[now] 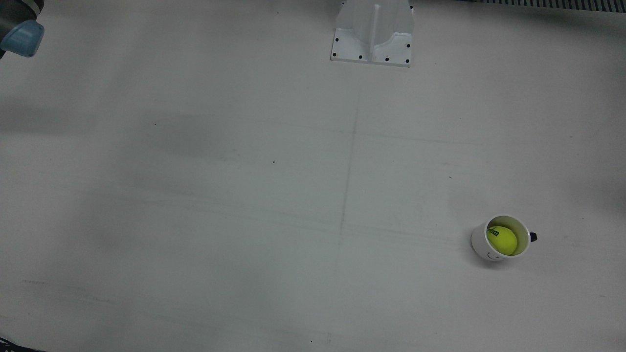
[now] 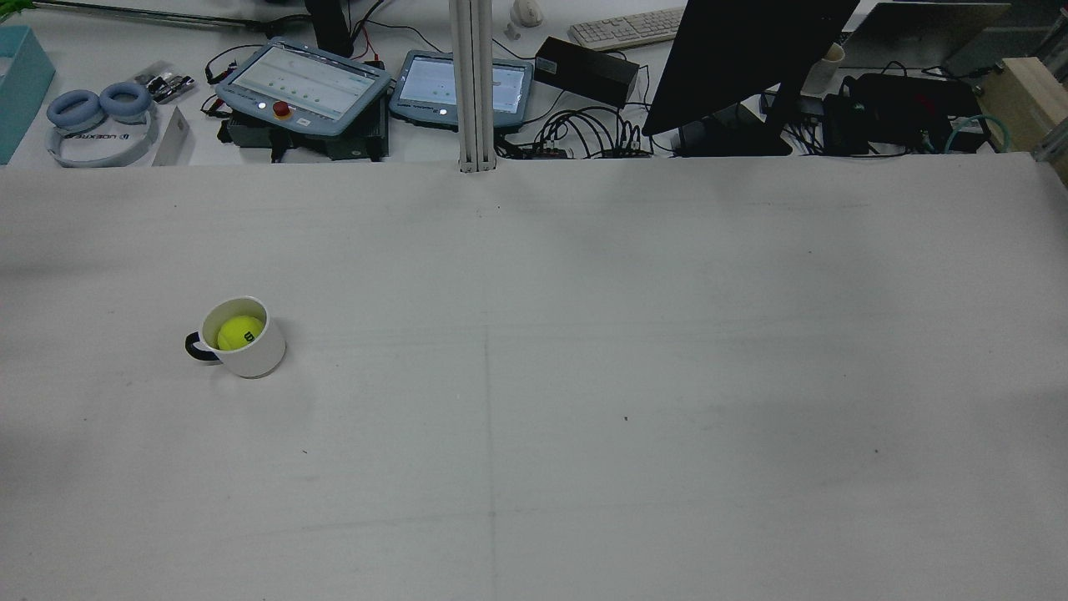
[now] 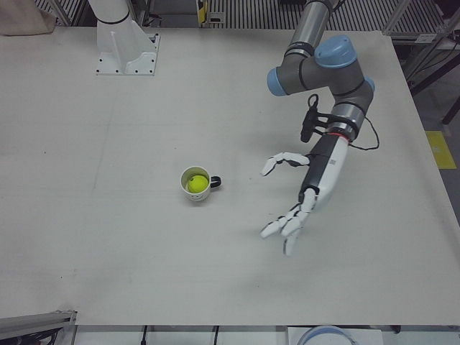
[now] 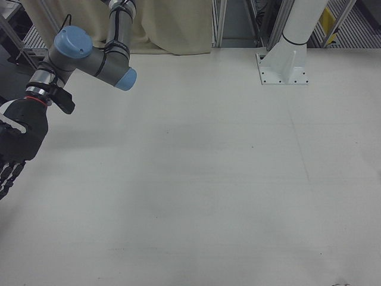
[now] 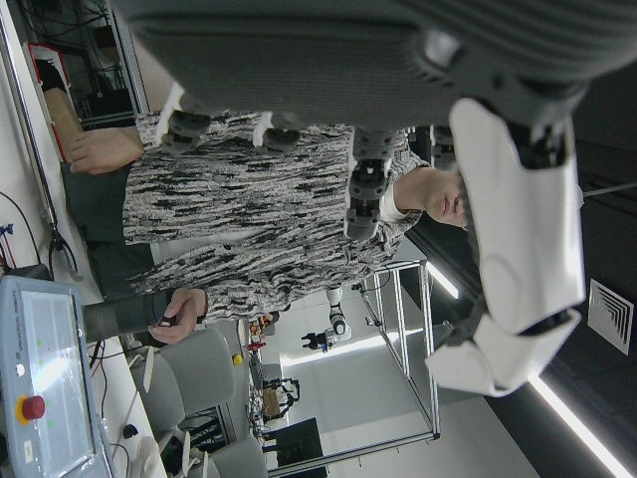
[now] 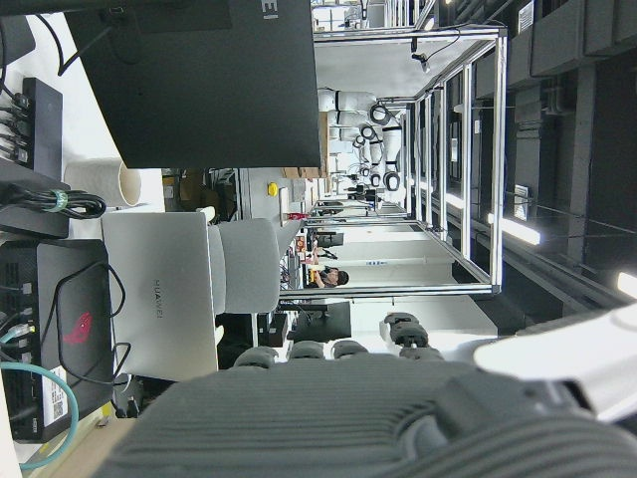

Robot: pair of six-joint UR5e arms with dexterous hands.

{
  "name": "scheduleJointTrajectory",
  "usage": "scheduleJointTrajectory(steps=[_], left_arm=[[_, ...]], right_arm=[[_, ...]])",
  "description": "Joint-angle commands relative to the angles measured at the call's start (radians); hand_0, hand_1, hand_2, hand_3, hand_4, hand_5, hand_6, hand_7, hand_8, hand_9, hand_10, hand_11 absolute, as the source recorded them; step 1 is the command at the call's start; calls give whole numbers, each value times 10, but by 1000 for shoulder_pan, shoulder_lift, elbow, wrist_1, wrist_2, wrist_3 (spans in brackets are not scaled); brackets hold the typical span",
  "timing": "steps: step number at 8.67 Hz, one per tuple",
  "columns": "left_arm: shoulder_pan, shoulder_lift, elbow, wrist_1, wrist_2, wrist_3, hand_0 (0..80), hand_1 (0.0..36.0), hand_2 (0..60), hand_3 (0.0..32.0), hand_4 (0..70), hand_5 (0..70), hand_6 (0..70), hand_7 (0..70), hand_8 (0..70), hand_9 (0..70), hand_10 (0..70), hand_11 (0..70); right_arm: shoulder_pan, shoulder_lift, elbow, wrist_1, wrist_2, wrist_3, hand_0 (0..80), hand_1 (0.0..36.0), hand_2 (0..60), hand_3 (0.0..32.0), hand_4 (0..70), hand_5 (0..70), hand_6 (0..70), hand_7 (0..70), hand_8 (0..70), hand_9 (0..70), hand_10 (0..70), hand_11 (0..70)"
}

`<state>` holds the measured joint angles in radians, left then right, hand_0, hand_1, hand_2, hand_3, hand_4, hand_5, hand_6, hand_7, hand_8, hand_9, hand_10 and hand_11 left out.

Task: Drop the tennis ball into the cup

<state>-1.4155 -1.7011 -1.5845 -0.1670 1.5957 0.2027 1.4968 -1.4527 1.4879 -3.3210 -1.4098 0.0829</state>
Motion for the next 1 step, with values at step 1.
scheduleJointTrajectory(steps=[1], left_arm=[[-39,21,29,1,7,-2,538,256,228,276,0,103,121,87,29,5,29,67]], right_arm=[[0,0,0,0,0,0,0,0,0,0,0,0,0,0,0,0,0,0]])
